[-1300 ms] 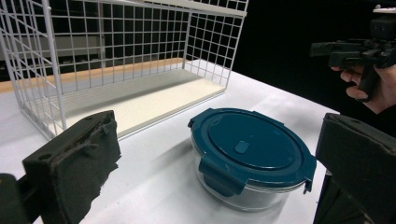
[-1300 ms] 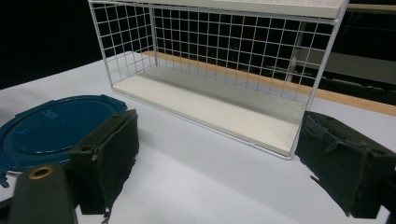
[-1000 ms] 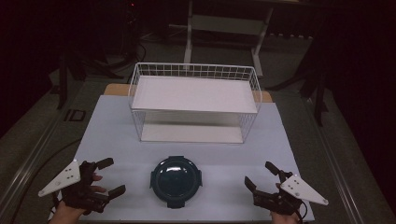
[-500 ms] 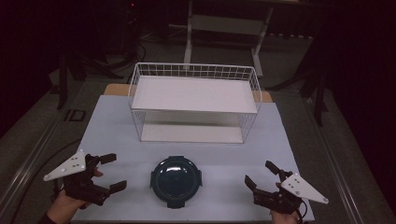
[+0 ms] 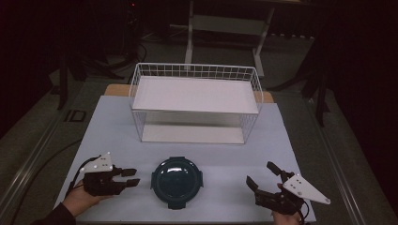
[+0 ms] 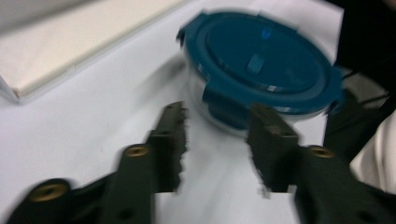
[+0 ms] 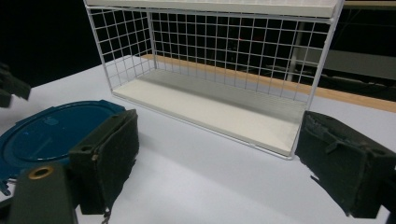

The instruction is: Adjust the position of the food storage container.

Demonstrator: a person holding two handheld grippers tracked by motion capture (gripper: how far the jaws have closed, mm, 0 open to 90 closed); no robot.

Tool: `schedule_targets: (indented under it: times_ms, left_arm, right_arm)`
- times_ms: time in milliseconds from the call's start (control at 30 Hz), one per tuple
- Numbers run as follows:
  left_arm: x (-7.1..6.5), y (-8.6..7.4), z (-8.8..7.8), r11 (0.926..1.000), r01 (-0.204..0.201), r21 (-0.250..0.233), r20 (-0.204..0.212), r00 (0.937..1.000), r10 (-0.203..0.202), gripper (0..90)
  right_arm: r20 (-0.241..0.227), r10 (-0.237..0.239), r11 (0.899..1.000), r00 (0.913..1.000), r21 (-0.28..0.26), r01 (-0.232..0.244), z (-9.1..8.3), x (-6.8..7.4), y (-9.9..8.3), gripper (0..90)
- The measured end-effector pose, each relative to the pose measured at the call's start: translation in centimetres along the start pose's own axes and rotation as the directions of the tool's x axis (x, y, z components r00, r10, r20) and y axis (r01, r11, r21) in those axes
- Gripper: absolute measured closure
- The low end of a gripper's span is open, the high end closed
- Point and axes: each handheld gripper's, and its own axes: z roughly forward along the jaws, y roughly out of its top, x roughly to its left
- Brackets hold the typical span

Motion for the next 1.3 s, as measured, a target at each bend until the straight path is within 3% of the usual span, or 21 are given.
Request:
schedule_targets:
  times_ms: [233,567,833,1300]
  left_arm:
    - [0.0,-0.2,1.9,0.9955,0.002,0.095,-0.001,1.0,-0.002,89.3]
    - [-0.8,0.3,3.6,0.9935,-0.004,0.114,0.058,0.9983,-0.002,89.7]
    - [-1.0,0.7,3.9,0.9931,-0.008,0.117,0.033,0.9994,0.004,89.8]
    - [-1.7,2.6,6.6,0.99,-0.037,0.136,0.076,0.9967,0.027,89.8]
  right_arm:
    - [-0.006,0.0,1.0,1.0,0.001,0.0,0.0,0.0,0.0,12.9]
    - [-0.012,0.01,1.0,0.9999,0.004,-0.01,0.0,-0.1,-0.1,12.9]
    - [-0.015,0.013,1.0,0.9998,0.006,-0.013,0.1,-0.1,-0.1,12.9]
    - [-0.024,0.005,1.0,0.9997,0.011,-0.005,0.2,-0.1,-0.1,12.9]
